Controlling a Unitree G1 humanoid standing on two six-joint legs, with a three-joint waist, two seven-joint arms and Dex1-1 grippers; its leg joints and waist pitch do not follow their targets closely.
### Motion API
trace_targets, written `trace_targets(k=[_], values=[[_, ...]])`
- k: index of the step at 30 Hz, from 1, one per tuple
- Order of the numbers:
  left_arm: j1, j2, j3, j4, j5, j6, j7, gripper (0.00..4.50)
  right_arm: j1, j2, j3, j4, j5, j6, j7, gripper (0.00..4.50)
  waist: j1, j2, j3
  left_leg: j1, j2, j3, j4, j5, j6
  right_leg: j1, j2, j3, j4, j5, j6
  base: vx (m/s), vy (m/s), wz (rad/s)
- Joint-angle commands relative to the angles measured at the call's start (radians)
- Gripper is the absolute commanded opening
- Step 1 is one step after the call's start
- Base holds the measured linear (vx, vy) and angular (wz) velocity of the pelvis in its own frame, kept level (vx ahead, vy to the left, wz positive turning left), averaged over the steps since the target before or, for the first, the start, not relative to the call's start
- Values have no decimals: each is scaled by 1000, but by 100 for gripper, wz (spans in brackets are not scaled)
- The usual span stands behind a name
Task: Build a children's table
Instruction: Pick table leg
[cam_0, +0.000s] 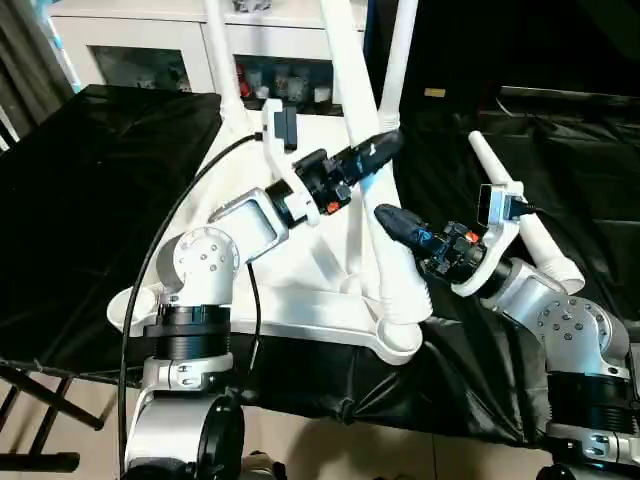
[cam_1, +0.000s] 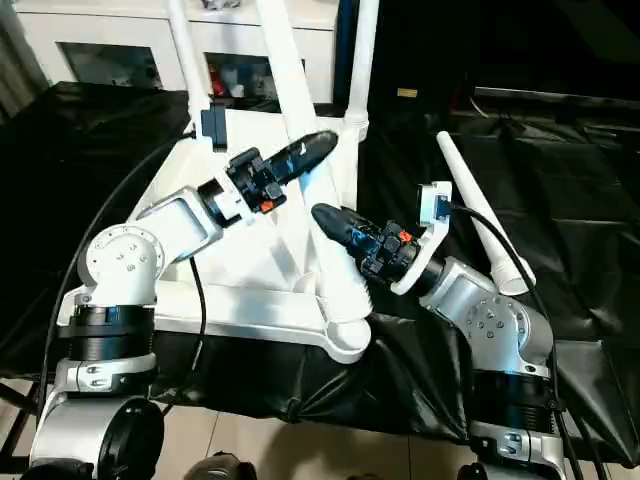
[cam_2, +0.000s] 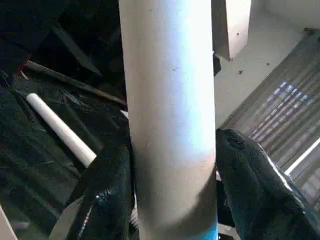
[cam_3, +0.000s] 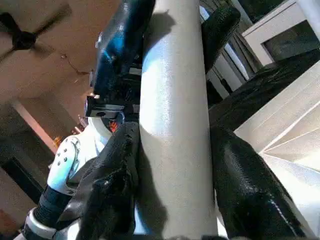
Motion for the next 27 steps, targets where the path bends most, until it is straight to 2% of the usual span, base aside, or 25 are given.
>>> trace_targets(k=[1, 5, 10, 13, 14, 17, 18, 21, 22, 24, 27], values=[[-10, -4, -34, -24, -3, 6, -29, 233, -12, -9, 14, -9, -6, -3, -14, 178, 0, -23, -86, 14, 61, -37, -65, -39, 56, 60, -102, 65, -89, -234, -114, 0, 0, 0], [-9, 0, -35, -19, -3, 1, -32, 196, -14, -13, 20, -5, -6, -7, -14, 178, 0, -24, -87, 14, 60, -36, -65, -35, 57, 59, -101, 65, -88, -229, -117, 0, 0, 0], [-10, 3, -36, -16, -5, -9, -30, 186, -17, -17, 25, 0, -9, -12, -13, 178, 0, -24, -86, 14, 60, -36, -65, -37, 57, 60, -102, 65, -89, -238, -116, 0, 0, 0], [-13, 7, -39, -12, 2, -26, -27, 185, -20, -23, 40, 1, -40, -41, -23, 178, -1, -24, -87, 14, 60, -36, -65, -35, 55, 60, -101, 65, -88, -235, -113, 0, 0, 0], [-15, 12, -45, -11, 12, -35, -31, 184, -24, -25, 49, 3, -51, -49, -25, 234, -1, -24, -87, 14, 60, -36, -64, -35, 56, 59, -102, 65, -88, -232, -113, 0, 0, 0], [-19, 22, -58, -9, 37, -56, -33, 184, -37, -29, 60, 12, -70, -52, -48, 254, -3, -24, -87, 16, 61, -36, -65, -30, 53, 58, -99, 65, -87, -229, -109, 0, 0, 0], [-20, 28, -67, -10, 48, -62, -38, 184, -40, -35, 70, 12, -85, -58, -52, 268, -2, -24, -87, 16, 61, -37, -65, -29, 52, 59, -100, 66, -86, -226, -109, 0, 0, 0], [-26, 59, -111, -13, 97, -91, -61, 182, -66, -75, 146, 12, -194, -106, -87, 295, -3, -24, -88, 16, 61, -38, -66, -26, 45, 58, -100, 66, -85, -225, -101, 0, 0, 0], [-26, 59, -111, -13, 97, -91, -61, 182, -66, -75, 146, 12, -194, -106, -87, 295, -5, -24, -87, 16, 61, -37, -66, -30, 39, 59, -100, 67, -85, -227, -99, 0, 0, 0], [-33, 83, -142, -11, 120, -109, -83, 182, -86, -121, 222, 27, -277, -129, -89, 311, -5, -21, -87, 16, 60, -36, -65, -33, 39, 58, -101, 67, -85, -226, -105, 0, 0, 0], [-35, 94, -159, -9, 135, -119, -93, 182, -90, -143, 255, 28, -300, -120, -75, 313, -5, -25, -88, 16, 61, -36, -64, -29, 45, 60, -100, 68, -81, -208, -112, 0, 0, 0]])
